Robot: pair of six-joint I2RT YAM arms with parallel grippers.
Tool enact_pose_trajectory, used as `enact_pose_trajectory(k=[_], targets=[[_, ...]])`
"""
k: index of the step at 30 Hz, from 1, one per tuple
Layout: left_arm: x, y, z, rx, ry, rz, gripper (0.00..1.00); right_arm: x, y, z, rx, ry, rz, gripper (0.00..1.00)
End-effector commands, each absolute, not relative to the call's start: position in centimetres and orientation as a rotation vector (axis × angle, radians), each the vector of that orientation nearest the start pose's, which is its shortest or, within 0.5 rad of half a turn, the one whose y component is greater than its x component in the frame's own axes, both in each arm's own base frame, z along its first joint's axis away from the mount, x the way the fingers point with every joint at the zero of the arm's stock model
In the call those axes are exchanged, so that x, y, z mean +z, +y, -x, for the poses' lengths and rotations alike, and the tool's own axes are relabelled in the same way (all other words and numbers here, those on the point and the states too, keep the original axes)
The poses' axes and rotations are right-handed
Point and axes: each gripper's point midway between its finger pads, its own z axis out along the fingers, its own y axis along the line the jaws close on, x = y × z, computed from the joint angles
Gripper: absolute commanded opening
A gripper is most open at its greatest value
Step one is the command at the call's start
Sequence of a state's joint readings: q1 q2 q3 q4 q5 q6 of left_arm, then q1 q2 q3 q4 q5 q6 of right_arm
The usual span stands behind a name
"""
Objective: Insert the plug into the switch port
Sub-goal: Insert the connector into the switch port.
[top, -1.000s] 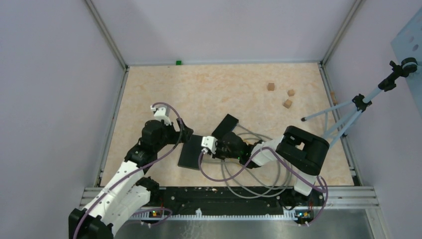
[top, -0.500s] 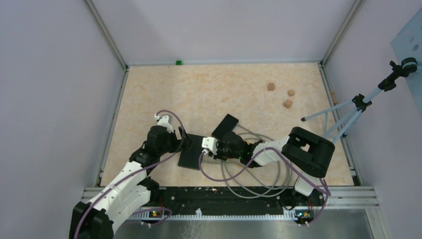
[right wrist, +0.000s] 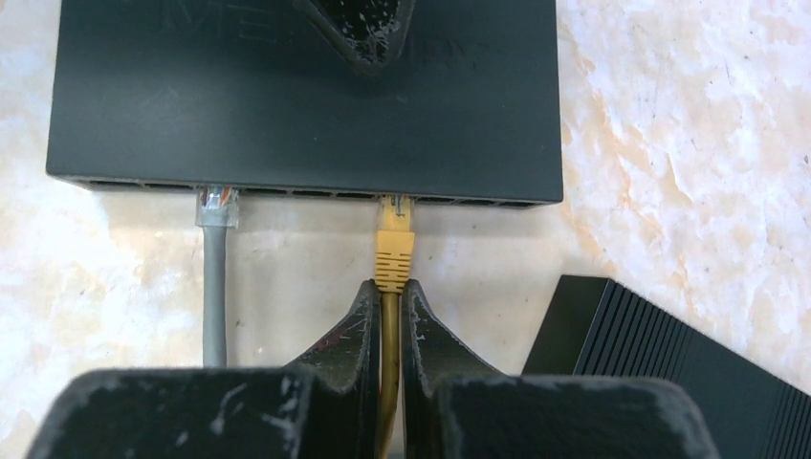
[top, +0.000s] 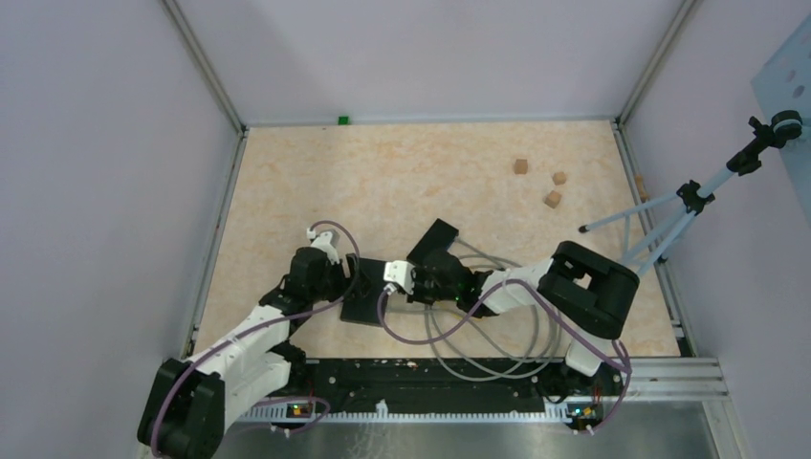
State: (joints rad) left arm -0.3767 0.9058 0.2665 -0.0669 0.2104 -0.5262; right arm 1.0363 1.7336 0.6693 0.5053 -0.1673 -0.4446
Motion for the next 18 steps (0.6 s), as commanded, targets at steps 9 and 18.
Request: enact_pose_trajectory(k=[9, 18], targets=[[5.0, -19.7, -18.4, -1.059, 2.303, -0.136, 0.77, 6.6, 45.3, -20.5, 0.731, 1.378, 1.533, 0.0], [4.9, -21.1, -17.9, -1.054, 2.307, -0.171, 0.78, 6.7, 46.0, -19.6, 0.719, 1.356, 1.548, 0.0]])
